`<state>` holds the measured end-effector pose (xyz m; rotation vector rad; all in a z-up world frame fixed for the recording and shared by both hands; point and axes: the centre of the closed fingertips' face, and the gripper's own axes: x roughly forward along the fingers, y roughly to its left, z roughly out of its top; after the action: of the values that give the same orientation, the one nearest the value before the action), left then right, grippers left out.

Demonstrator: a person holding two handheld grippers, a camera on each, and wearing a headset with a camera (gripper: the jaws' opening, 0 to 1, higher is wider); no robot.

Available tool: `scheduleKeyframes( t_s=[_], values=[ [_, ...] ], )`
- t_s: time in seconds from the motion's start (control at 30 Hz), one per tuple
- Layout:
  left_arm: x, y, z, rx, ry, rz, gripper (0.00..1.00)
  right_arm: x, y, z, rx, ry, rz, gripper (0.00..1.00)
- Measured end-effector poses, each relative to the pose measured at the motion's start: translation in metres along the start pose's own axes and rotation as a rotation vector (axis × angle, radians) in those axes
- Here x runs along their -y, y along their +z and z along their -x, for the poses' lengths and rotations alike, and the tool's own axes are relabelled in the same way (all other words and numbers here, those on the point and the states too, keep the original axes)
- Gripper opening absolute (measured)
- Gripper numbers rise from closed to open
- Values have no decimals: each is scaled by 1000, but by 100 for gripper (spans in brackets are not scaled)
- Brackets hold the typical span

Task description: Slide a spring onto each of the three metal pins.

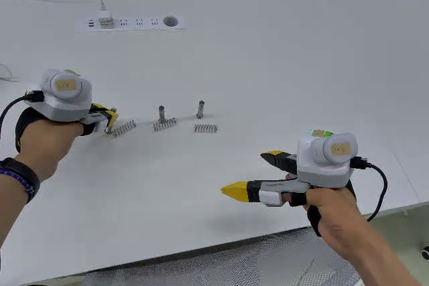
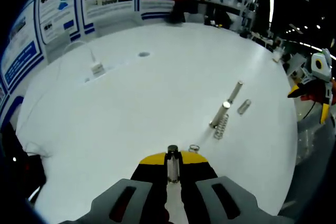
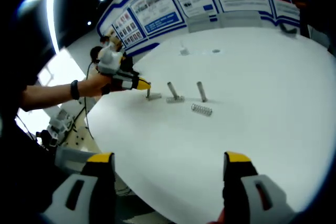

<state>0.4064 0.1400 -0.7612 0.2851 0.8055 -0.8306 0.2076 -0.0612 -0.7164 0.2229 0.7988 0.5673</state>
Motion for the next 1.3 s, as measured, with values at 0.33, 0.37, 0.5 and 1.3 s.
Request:
scheduleKeyframes(
  t_s=[0.33,0.37,0.5,1.3],
  values=[
    [-5,0,3,16,17,19,7,-1,0,-1,-1,2,1,86],
    [-6,1,3,20,18,20,7,-2,0,-1,0,4,1,86],
    [-7,2,1,26,22,25,7,-2,-1,-1,-2,3,1,86],
    [15,13,-5,67,17,34,7,-1,-2,0,-1,2,-5,86]
  ],
)
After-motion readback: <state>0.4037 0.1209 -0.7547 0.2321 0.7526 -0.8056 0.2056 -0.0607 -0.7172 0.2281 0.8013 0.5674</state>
